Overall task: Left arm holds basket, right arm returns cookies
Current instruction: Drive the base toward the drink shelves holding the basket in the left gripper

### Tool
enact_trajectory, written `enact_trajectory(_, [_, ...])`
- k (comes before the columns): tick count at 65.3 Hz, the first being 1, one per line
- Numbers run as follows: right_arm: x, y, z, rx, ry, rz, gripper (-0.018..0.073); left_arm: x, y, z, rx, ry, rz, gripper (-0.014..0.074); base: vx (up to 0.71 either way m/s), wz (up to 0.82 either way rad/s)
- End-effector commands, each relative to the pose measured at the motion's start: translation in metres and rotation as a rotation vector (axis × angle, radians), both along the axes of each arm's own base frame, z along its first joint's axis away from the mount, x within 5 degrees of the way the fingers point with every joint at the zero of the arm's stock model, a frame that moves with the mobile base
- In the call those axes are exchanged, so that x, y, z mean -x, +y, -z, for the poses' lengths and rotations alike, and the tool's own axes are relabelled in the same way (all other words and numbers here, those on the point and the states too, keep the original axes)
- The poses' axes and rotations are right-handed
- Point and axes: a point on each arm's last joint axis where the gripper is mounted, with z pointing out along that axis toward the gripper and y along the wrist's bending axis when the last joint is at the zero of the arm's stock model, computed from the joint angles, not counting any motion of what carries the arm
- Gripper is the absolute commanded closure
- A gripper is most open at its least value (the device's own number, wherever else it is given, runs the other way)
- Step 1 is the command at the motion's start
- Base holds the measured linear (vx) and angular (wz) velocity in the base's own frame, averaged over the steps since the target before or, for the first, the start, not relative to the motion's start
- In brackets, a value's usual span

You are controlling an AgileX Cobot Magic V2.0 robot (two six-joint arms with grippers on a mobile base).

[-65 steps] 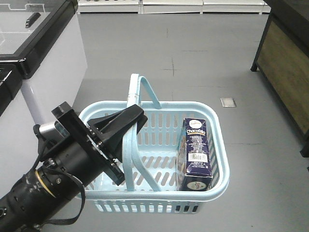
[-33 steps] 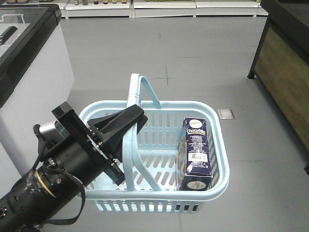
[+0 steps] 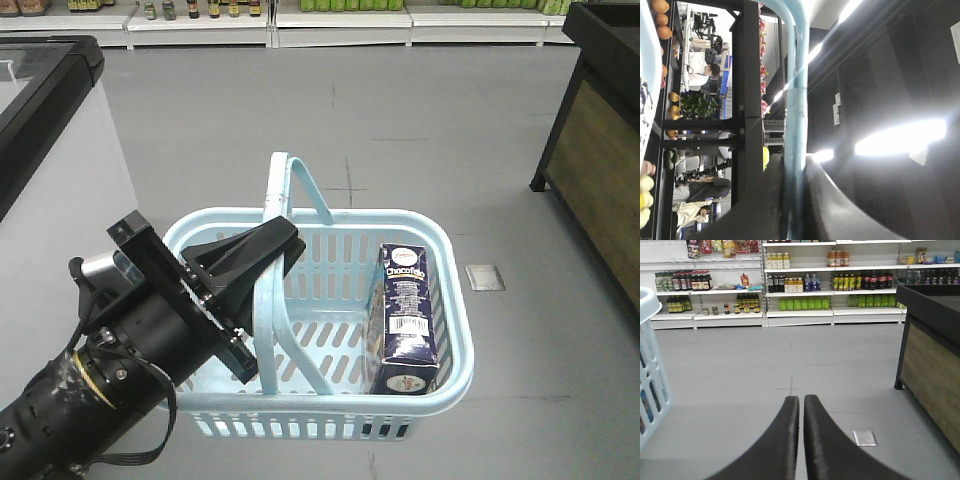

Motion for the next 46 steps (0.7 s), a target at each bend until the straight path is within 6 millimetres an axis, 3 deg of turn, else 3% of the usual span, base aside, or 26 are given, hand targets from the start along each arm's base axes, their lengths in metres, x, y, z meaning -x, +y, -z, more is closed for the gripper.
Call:
enact_trajectory(1, [-0.0003,0.0000,-0.0014,0.012,-0.067,0.002,0.0566,0.0056,0.0040,-0.0293,0.153,-0.142,0.005,0.0596,0.47,0.01])
enact_trajectory(46, [-0.0003,0.0000,-0.0014,0.012,-0.067,0.002,0.0566,0.0056,0.0040,-0.0293,0.153,-0.142,0.005,0.0596,0.51,0.02])
